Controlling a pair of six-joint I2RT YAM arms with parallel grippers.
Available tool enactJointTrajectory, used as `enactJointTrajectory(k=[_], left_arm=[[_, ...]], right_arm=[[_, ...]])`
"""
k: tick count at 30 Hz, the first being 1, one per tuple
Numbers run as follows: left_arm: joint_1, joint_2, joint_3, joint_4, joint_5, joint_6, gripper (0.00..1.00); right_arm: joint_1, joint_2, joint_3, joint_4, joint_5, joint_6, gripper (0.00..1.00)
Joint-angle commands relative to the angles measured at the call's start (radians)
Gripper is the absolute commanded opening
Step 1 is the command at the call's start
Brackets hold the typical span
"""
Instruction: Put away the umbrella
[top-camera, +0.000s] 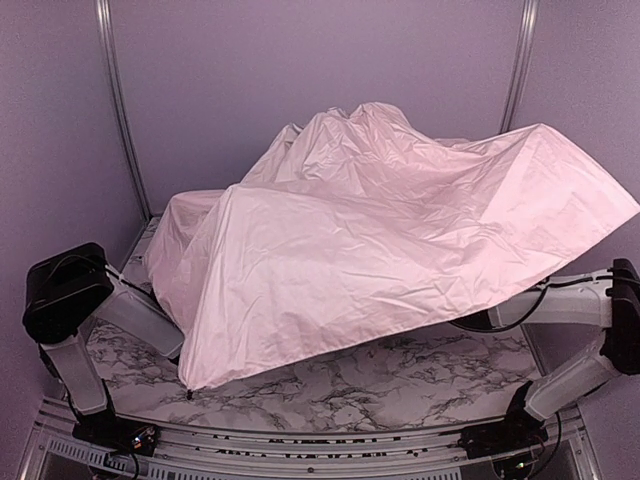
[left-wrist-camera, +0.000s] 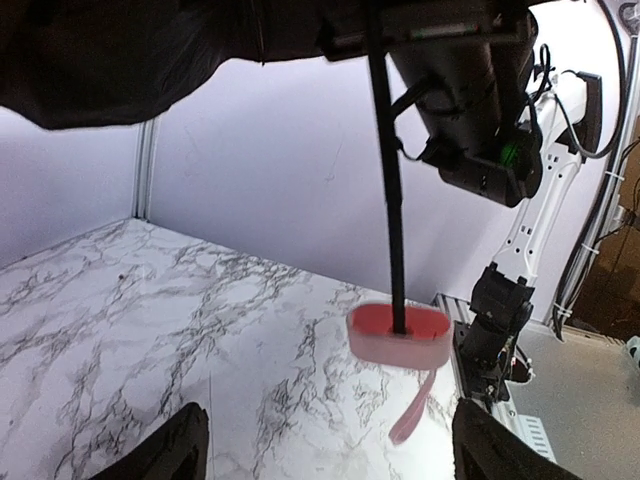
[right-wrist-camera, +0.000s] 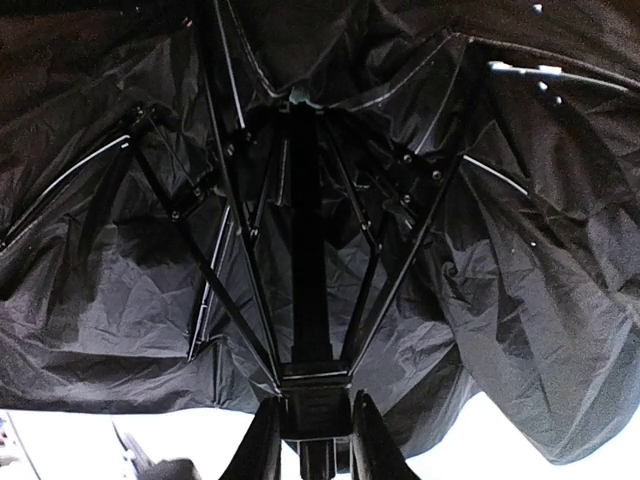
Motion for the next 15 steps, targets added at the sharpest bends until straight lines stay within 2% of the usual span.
enactJointTrajectory(k=[1, 4, 9, 13, 15], left_arm=[[0.016, -0.154, -0.05, -0.177, -0.09, 0.093, 0.84], [0.021, -0.291, -0.042, -0.378, -0.127, 0.175, 0.84], [0.021, -0.427, 0.081, -0.618, -0.065, 0.242, 0.85], [0.027, -0.435, 0.177, -0.671, -0.01, 0.273, 0.91], [0.032, -0.415, 0.206, -0.676, 0.003, 0.279, 0.93]], right_arm=[[-0.001, -0.044, 0.041, 0.255, -0.033, 0.077, 0.0], [-0.001, -0.024, 0.059, 0.307, -0.035, 0.122, 0.0], [0.0, 0.061, 0.107, 0.52, -0.031, 0.182, 0.0], [0.035, 0.183, 0.17, 0.728, -0.032, 0.216, 0.0], [0.049, 0.234, 0.209, 0.772, -0.022, 0.254, 0.0]])
